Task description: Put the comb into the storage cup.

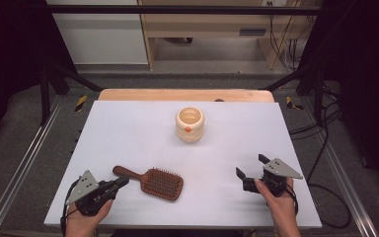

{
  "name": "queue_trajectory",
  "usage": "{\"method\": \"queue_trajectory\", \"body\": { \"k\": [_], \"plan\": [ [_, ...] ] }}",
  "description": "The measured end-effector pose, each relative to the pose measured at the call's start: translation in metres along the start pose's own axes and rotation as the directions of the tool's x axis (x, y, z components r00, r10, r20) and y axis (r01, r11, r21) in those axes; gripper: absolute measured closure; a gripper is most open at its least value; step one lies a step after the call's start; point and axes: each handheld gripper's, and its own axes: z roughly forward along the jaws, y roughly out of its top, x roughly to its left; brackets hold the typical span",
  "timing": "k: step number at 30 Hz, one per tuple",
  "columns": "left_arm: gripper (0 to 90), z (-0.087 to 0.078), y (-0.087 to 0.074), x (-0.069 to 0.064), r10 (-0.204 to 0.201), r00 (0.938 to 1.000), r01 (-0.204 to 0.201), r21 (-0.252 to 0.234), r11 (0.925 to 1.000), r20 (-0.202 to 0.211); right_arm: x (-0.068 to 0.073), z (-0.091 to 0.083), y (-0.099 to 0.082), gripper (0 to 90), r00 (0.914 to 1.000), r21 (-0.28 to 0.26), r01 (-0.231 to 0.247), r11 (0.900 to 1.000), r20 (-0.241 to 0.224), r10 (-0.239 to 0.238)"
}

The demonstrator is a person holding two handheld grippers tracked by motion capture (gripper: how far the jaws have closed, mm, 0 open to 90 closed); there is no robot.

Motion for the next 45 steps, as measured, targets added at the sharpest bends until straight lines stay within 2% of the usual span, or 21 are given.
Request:
{"method": "queue_trajectory", "body": {
  "k": [8, 11, 15, 19, 23, 28, 31, 33, 36, 38, 39, 40, 42, 44, 45],
  "plan": [
    [89.9, 0.011, 0.000, -0.012, 0.002, 0.9986, -0.004, 0.036, 0.9993, 0.053, 0.000, 0.000, 0.000, 4.9, 1.0000, 0.005, 0.003, 1.0000, 0.002, -0.003],
    [89.9, 0.016, 0.000, -0.018, 0.014, 0.9972, -0.018, 0.058, 0.9981, 0.073, 0.000, 0.000, 0.000, 4.9, 1.0000, 0.006, 0.003, 1.0000, 0.001, -0.003],
    [89.9, 0.026, -0.002, -0.031, 0.046, 0.9925, -0.058, 0.105, 0.9928, 0.113, 0.001, 0.001, 0.000, 4.8, 1.0000, 0.008, 0.004, 1.0000, 0.000, -0.004],
    [89.9, 0.036, -0.004, -0.046, 0.098, 0.9843, -0.119, 0.147, 0.9819, 0.147, 0.000, 0.000, 0.000, 4.9, 1.0000, 0.009, 0.005, 0.9999, 0.000, -0.005],
    [89.9, 0.047, -0.008, -0.057, 0.133, 0.9728, -0.170, 0.196, 0.9656, 0.190, 0.001, 0.001, 0.000, 4.9, 1.0000, 0.010, 0.004, 0.9999, -0.002, -0.003],
    [90.0, 0.059, -0.015, -0.069, 0.201, 0.9568, -0.256, 0.281, 0.9250, 0.210, 0.001, 0.001, 0.000, 4.9, 0.9999, 0.012, 0.010, 0.9999, -0.003, -0.010],
    [90.0, 0.064, -0.017, -0.069, 0.206, 0.9531, -0.268, 0.300, 0.9156, 0.221, 0.001, 0.001, 0.000, 4.9, 0.9999, 0.012, 0.011, 0.9999, -0.004, -0.011],
    [89.9, 0.068, -0.019, -0.070, 0.225, 0.9479, -0.289, 0.315, 0.9041, 0.226, 0.001, 0.001, 0.000, 4.9, 0.9999, 0.013, 0.013, 0.9998, -0.006, -0.013],
    [89.9, 0.075, -0.021, -0.072, 0.241, 0.9414, -0.311, 0.332, 0.8906, 0.236, 0.001, 0.002, 0.000, 4.9, 0.9999, 0.016, 0.014, 0.9998, -0.007, -0.014],
    [89.9, 0.079, -0.022, -0.074, 0.266, 0.9346, -0.336, 0.340, 0.8785, 0.237, 0.001, 0.002, 0.000, 4.9, 0.9998, 0.017, 0.016, 0.9997, -0.008, -0.015],
    [89.9, 0.081, -0.022, -0.074, 0.271, 0.9328, -0.342, 0.343, 0.8751, 0.238, 0.001, 0.002, 0.000, 4.9, 0.9999, 0.017, 0.015, 0.9997, -0.008, -0.015],
    [90.0, 0.083, -0.022, -0.074, 0.268, 0.9331, -0.340, 0.345, 0.8749, 0.240, 0.001, 0.002, 0.000, 4.9, 0.9999, 0.017, 0.015, 0.9997, -0.008, -0.015],
    [90.0, 0.087, -0.023, -0.073, 0.274, 0.9320, -0.346, 0.358, 0.8674, 0.237, 0.001, 0.002, 0.000, 4.9, 0.9999, 0.016, 0.014, 0.9998, -0.008, -0.014],
    [89.9, 0.089, -0.024, -0.073, 0.278, 0.9316, -0.349, 0.362, 0.8642, 0.235, 0.001, 0.002, 0.000, 4.9, 0.9999, 0.017, 0.014, 0.9998, -0.009, -0.013],
    [89.9, 0.090, -0.024, -0.072, 0.273, 0.9327, -0.345, 0.360, 0.8671, 0.235, 0.001, 0.002, 0.000, 4.9, 0.9999, 0.017, 0.014, 0.9998, -0.009, -0.013]
  ]
}}
